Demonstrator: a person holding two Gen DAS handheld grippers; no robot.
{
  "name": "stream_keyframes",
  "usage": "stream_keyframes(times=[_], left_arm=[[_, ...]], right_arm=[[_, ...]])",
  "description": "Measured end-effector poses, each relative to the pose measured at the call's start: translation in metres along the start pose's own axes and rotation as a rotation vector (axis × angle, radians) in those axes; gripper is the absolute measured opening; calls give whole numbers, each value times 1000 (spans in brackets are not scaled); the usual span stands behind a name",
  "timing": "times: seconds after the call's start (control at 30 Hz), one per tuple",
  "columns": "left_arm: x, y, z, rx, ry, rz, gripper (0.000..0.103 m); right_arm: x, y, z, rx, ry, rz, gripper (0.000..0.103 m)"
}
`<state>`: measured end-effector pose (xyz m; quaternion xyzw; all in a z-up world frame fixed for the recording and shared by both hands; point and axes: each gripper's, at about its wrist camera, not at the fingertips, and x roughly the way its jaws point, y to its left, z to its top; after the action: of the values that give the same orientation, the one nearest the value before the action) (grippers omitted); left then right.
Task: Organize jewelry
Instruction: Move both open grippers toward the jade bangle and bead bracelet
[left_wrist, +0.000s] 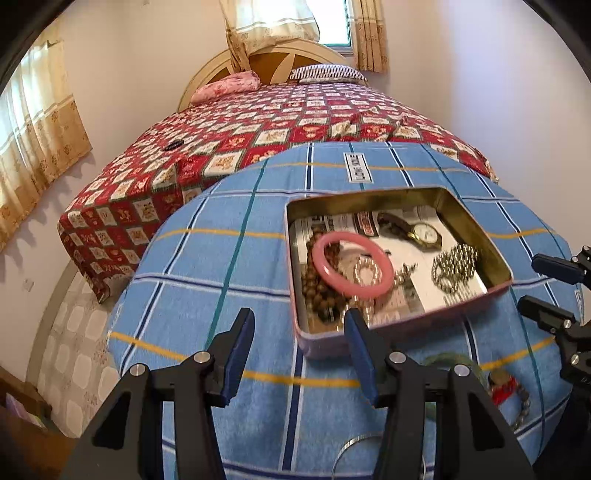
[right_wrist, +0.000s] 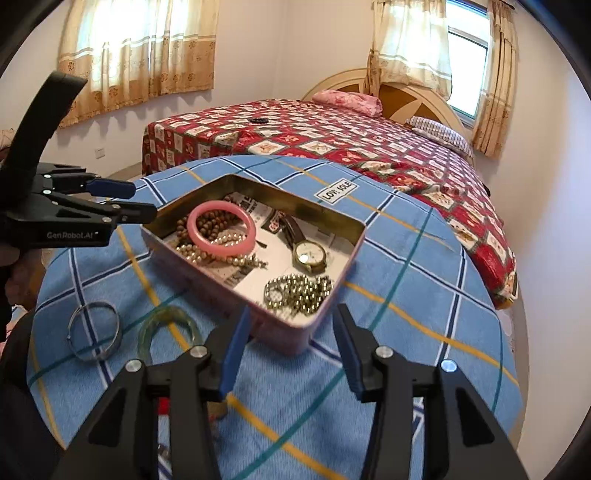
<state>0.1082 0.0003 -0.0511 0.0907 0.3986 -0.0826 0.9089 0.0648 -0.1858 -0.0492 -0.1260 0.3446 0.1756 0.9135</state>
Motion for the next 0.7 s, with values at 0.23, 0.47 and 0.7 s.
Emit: stream_keyframes(times=[0.23, 0.47, 0.7], left_arm=[[-3, -6, -28, 15, 43, -5, 52], [-5, -8, -43, 12, 66, -12, 52], [-4, -18, -46, 19, 74, -27, 52]], right_arm=[[-7, 7, -19, 1, 36, 21, 53], [-9, 19, -35, -13, 77, 63, 53], [-12, 24, -40, -19, 82, 87, 53]])
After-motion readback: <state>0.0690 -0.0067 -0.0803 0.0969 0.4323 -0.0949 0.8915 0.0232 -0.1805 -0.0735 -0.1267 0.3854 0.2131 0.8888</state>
